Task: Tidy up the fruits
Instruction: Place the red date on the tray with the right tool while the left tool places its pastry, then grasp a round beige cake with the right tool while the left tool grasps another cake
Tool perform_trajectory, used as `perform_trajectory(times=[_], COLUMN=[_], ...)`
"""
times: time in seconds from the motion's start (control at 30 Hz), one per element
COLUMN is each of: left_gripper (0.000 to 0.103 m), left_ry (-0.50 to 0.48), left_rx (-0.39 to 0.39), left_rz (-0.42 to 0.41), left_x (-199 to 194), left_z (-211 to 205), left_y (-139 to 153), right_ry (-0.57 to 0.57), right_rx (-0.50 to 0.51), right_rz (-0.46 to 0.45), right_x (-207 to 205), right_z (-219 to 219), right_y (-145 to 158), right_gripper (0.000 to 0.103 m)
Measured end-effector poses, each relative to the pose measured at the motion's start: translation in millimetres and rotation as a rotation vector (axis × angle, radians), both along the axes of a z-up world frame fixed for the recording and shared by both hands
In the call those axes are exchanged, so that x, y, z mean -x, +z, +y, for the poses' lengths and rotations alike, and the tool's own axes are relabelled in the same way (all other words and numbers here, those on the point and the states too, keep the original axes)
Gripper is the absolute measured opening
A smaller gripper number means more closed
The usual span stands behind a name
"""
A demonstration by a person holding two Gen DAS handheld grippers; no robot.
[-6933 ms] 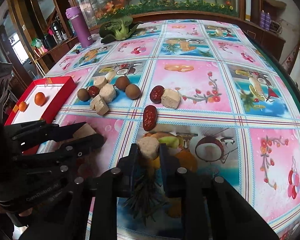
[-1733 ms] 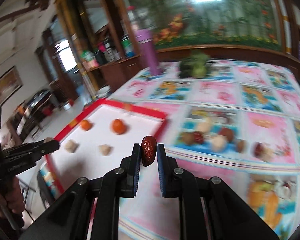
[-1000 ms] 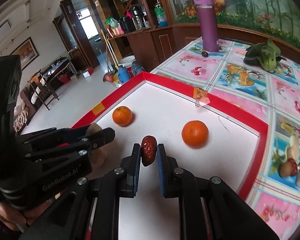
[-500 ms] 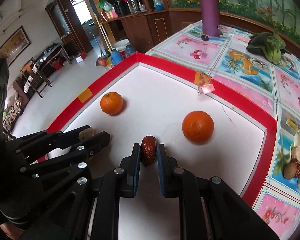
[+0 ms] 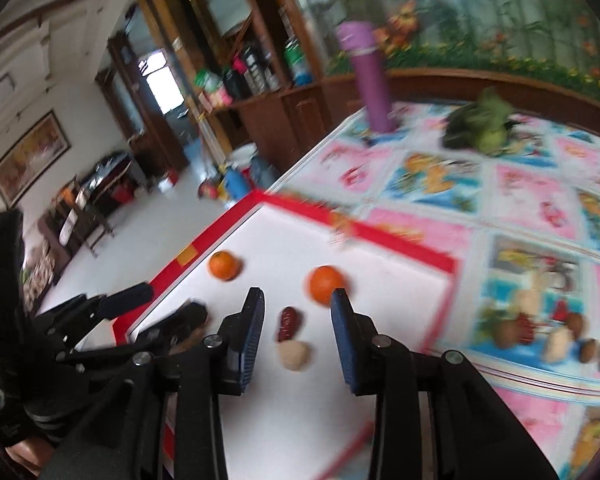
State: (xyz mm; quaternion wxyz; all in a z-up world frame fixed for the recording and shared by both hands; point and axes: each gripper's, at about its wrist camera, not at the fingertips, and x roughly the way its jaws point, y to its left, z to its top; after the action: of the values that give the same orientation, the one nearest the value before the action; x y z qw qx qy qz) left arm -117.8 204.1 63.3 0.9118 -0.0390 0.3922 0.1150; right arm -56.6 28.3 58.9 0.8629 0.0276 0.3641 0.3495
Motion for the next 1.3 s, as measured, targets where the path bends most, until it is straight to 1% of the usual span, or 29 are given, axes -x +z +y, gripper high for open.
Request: perform_trajectory(times=[0.1,0.17,0.3,0.4,0.5,0.6,0.77,0.83,0.87,0.9,0.93,1.0,1.07,1.13,1.17,1.23,1.3], left_gripper=[0.074,0.074,0.076,0.077,0.077,0.077,0.075,0.065,0.063,0.059,0.057,0.057,0.055,0.053,0.052,0.045,0.044], left_ry=[-0.101,-0.183,-0.279,-0.339,-0.398,-0.462,-0.572,-0.594,-0.604,-0.605,-0.604,-0.592,-0.591,-0.592,-0.592,-0.594,-0.595], left_rx=[-0.002,0.007,-0.003,-0.002,0.002,0.019,0.038,0.034,0.044,0.052,0.058,0.067,0.075,0.082,0.087,0.084,0.101], left_rz=[-0.010,-0.005,0.024,0.041,0.056,0.070,0.096,0.119,0.137,0.149,0.161,0.181,0.191,0.200,0.203,0.194,0.195], left_x=[5,5,-1,-8,-18,-34,-57,-66,-72,-76,-81,-90,-95,-99,-101,-104,-108], left_z=[-31,-56,-96,-124,-149,-172,-202,-212,-215,-217,-219,-220,-219,-218,-217,-218,-216], left_y=[3,2,-3,-7,-11,-15,-23,-29,-33,-36,-39,-46,-51,-54,-56,-56,-56], right_ry=[-0.065,-0.122,-0.235,-0.304,-0.356,-0.376,-0.374,-0.372,-0.368,-0.366,-0.367,-0.376,-0.380,-0.394,-0.404,-0.411,-0.415], right_rx=[-0.011,-0.005,0.038,0.071,0.100,0.131,0.162,0.175,0.180,0.187,0.195,0.211,0.195,0.202,0.209,0.208,0.198], right_rz=[-0.011,-0.018,-0.020,0.000,0.019,0.032,0.063,0.048,0.043,0.039,0.039,0.028,0.023,0.013,0.015,0.035,0.045], right_x=[0,0,0,-5,-11,-19,-30,-33,-34,-36,-38,-39,-37,-36,-36,-38,-38], right_z=[-40,-72,-125,-160,-183,-196,-204,-200,-199,-197,-196,-195,-201,-206,-210,-212,-215], right_y=[5,4,-6,-17,-27,-38,-53,-52,-53,-53,-54,-54,-52,-51,-52,-53,-53], right_gripper=[0.040,0.041,0.041,0.041,0.041,0.041,0.041,0.041,0.041,0.041,0.041,0.037,0.037,0.037,0.037,0.037,0.037])
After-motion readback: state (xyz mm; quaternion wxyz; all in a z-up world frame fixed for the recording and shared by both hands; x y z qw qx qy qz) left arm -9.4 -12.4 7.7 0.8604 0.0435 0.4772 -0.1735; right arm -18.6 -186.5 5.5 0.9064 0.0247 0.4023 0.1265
